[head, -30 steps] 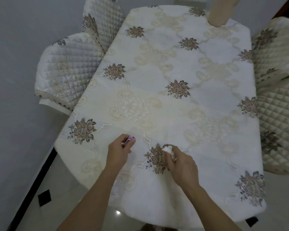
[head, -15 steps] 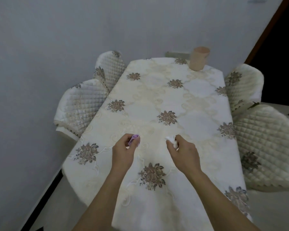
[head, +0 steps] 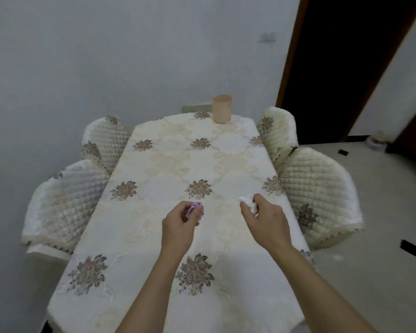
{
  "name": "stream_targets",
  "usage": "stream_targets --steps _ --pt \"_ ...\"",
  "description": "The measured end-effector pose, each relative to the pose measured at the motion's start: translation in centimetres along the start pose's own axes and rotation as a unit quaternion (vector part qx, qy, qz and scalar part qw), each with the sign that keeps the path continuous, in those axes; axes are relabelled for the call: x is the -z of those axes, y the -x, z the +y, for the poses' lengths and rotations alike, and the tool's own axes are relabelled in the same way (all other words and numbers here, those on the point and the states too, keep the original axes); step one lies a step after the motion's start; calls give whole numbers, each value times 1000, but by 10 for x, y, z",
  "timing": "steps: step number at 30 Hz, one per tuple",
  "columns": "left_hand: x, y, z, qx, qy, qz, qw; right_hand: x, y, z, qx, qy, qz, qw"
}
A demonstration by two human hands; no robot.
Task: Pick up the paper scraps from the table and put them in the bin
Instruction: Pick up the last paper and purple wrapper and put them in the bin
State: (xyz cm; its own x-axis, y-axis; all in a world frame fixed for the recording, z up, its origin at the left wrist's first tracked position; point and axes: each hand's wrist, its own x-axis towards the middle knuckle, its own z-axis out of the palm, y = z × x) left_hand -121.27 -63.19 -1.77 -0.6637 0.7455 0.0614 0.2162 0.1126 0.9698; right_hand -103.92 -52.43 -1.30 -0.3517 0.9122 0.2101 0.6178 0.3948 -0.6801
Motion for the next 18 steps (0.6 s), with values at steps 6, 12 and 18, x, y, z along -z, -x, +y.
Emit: stream_targets --steps 6,12,18 --pt "-68 16 7 -25 8 -139 990 61 50 49 -129 53 91 986" --pt "-145 46 23 -59 20 -249 967 119 105 105 -200 108 165 960" --pt "-211 68 39 -97 18 -312 945 160 131 145 -257 96 219 936"
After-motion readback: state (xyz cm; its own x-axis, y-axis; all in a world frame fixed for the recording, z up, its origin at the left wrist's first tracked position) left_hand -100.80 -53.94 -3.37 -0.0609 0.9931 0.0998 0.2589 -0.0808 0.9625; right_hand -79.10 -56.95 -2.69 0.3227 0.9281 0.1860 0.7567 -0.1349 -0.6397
